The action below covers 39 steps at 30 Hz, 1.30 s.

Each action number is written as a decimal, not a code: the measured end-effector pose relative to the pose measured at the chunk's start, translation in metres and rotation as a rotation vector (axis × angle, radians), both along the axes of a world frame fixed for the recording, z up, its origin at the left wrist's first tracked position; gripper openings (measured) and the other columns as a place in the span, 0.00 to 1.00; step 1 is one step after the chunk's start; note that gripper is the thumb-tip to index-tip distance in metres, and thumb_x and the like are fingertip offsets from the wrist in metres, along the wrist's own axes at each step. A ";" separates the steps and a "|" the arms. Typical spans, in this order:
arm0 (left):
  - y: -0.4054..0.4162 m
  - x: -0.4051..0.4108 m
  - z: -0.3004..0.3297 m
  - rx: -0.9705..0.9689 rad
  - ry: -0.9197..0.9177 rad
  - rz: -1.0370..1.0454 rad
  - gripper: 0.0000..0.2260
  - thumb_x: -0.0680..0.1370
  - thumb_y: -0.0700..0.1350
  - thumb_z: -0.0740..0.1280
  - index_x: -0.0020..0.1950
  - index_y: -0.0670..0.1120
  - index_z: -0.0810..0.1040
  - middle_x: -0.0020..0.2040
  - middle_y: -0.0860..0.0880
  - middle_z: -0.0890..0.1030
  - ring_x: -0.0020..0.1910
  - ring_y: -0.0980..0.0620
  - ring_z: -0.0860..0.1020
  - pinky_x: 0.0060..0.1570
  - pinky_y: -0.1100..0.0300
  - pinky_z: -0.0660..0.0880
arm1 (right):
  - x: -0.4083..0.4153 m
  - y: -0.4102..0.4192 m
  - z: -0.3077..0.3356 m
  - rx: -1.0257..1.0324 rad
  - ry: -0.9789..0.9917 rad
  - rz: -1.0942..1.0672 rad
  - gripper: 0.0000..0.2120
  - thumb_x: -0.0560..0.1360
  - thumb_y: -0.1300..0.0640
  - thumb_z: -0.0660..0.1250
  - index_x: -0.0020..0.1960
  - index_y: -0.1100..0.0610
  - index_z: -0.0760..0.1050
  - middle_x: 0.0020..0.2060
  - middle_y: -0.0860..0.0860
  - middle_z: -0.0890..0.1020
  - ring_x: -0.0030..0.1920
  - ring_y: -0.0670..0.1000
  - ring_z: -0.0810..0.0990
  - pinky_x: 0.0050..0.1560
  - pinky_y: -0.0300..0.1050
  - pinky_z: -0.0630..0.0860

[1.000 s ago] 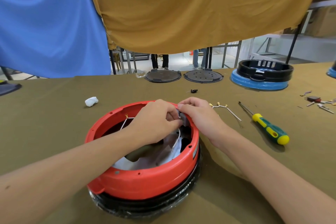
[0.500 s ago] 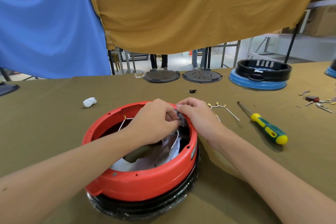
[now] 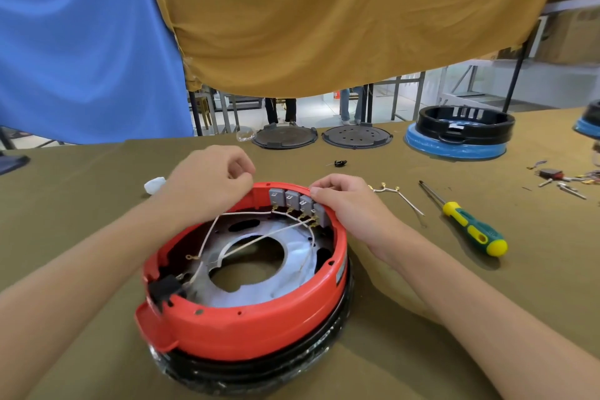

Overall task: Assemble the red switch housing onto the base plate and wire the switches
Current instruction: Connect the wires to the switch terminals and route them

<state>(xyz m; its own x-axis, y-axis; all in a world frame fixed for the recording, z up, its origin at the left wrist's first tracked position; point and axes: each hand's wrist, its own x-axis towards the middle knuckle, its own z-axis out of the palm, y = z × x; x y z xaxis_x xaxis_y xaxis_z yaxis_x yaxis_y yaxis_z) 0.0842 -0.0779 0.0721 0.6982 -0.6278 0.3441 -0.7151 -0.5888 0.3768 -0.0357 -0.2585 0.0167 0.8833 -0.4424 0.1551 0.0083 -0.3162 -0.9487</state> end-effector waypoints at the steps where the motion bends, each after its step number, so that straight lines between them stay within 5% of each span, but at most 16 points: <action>1: 0.005 0.007 0.000 0.043 -0.024 0.014 0.05 0.79 0.47 0.65 0.53 0.54 0.79 0.48 0.56 0.80 0.47 0.56 0.78 0.47 0.59 0.73 | -0.001 -0.001 0.001 -0.009 -0.002 0.012 0.07 0.80 0.56 0.64 0.50 0.56 0.81 0.38 0.56 0.84 0.34 0.49 0.81 0.35 0.37 0.77; 3: 0.014 0.018 -0.004 0.132 0.098 -0.001 0.11 0.81 0.48 0.64 0.63 0.51 0.76 0.57 0.52 0.78 0.56 0.52 0.77 0.60 0.54 0.72 | -0.002 -0.003 0.003 -0.036 0.001 0.034 0.08 0.80 0.54 0.65 0.50 0.54 0.82 0.43 0.58 0.85 0.40 0.58 0.84 0.46 0.47 0.81; 6: 0.024 0.022 -0.010 0.182 0.196 -0.043 0.10 0.83 0.47 0.62 0.61 0.51 0.79 0.56 0.53 0.83 0.57 0.51 0.80 0.64 0.50 0.72 | -0.003 -0.009 0.005 -0.052 -0.002 0.064 0.08 0.80 0.52 0.66 0.50 0.51 0.84 0.44 0.59 0.86 0.46 0.61 0.84 0.54 0.54 0.80; 10: 0.030 0.023 -0.008 0.221 0.137 -0.005 0.08 0.83 0.45 0.62 0.55 0.54 0.80 0.52 0.55 0.84 0.53 0.52 0.80 0.60 0.52 0.74 | -0.005 -0.017 0.007 -0.007 -0.022 0.068 0.08 0.78 0.50 0.69 0.53 0.52 0.83 0.40 0.53 0.87 0.36 0.46 0.84 0.36 0.34 0.77; 16: 0.031 0.024 -0.002 0.356 0.197 0.024 0.11 0.80 0.43 0.60 0.57 0.53 0.78 0.49 0.53 0.82 0.46 0.50 0.79 0.44 0.57 0.75 | -0.006 -0.024 0.010 -0.028 0.019 0.109 0.10 0.75 0.54 0.72 0.56 0.48 0.82 0.50 0.48 0.85 0.45 0.41 0.84 0.39 0.29 0.77; 18: 0.032 0.026 0.000 0.288 0.339 -0.025 0.09 0.78 0.45 0.63 0.54 0.55 0.79 0.48 0.52 0.84 0.45 0.52 0.82 0.42 0.57 0.78 | -0.005 -0.024 0.010 -0.054 0.027 0.097 0.11 0.74 0.58 0.73 0.56 0.49 0.83 0.50 0.47 0.84 0.45 0.39 0.83 0.38 0.27 0.75; 22: 0.024 0.035 -0.006 0.030 0.525 -0.168 0.10 0.80 0.47 0.66 0.60 0.58 0.79 0.56 0.57 0.83 0.53 0.57 0.82 0.56 0.57 0.77 | -0.006 -0.028 0.010 -0.048 -0.004 0.090 0.11 0.74 0.59 0.73 0.56 0.51 0.83 0.49 0.47 0.86 0.48 0.44 0.85 0.44 0.33 0.78; 26: 0.019 0.043 -0.028 -0.187 0.751 -0.276 0.16 0.81 0.39 0.63 0.61 0.57 0.81 0.61 0.53 0.83 0.59 0.49 0.82 0.65 0.46 0.73 | -0.007 -0.032 0.009 -0.046 -0.002 0.104 0.12 0.74 0.56 0.73 0.57 0.51 0.82 0.49 0.46 0.87 0.50 0.46 0.86 0.53 0.41 0.80; 29: 0.018 0.048 -0.041 -0.359 0.964 -0.369 0.19 0.79 0.36 0.61 0.64 0.53 0.81 0.64 0.49 0.81 0.61 0.43 0.80 0.63 0.45 0.73 | -0.009 -0.032 0.009 -0.061 -0.030 0.118 0.12 0.75 0.57 0.73 0.58 0.49 0.82 0.51 0.46 0.86 0.52 0.45 0.84 0.56 0.43 0.80; 34: 0.015 0.049 -0.044 -0.448 0.976 -0.380 0.21 0.79 0.31 0.59 0.64 0.50 0.81 0.63 0.50 0.82 0.61 0.45 0.81 0.60 0.49 0.75 | -0.012 -0.022 0.014 -0.170 -0.093 0.222 0.09 0.73 0.55 0.72 0.52 0.47 0.85 0.60 0.40 0.80 0.62 0.40 0.78 0.62 0.45 0.76; 39: 0.017 0.042 -0.043 -0.430 0.933 -0.347 0.21 0.79 0.31 0.58 0.61 0.52 0.82 0.60 0.51 0.83 0.57 0.47 0.83 0.56 0.52 0.77 | -0.016 -0.021 0.018 -0.204 -0.005 0.319 0.13 0.77 0.67 0.66 0.52 0.55 0.86 0.65 0.42 0.76 0.66 0.41 0.74 0.66 0.45 0.72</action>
<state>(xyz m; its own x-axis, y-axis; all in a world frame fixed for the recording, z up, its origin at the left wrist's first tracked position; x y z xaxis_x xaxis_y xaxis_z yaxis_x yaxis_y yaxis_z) 0.1267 -0.0612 0.0292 0.6062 -0.7953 0.0072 -0.1413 -0.0988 0.9850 -0.0517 -0.2799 0.0345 0.9707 -0.1045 0.2162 0.1413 -0.4796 -0.8660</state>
